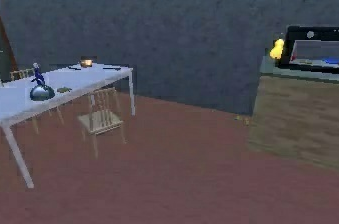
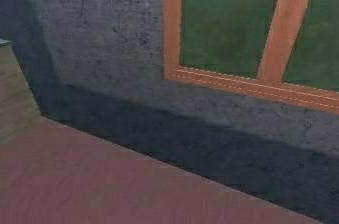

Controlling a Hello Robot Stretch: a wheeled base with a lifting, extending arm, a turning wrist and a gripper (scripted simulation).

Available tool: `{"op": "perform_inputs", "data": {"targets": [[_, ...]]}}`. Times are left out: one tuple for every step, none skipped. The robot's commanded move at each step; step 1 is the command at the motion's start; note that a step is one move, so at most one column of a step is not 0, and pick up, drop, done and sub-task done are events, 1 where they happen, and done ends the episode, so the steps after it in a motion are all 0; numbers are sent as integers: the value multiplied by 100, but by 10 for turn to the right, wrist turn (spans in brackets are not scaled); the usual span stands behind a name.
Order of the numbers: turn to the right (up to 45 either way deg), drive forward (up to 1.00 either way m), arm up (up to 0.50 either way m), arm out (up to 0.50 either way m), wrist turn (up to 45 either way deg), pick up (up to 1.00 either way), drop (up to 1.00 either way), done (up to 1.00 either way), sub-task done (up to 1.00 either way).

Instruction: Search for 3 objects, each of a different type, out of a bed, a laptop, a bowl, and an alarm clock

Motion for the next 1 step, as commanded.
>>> {"op": "perform_inputs", "data": {"targets": [[0, 100, 0, 0, 0, 0, 0, 0, 0]]}}
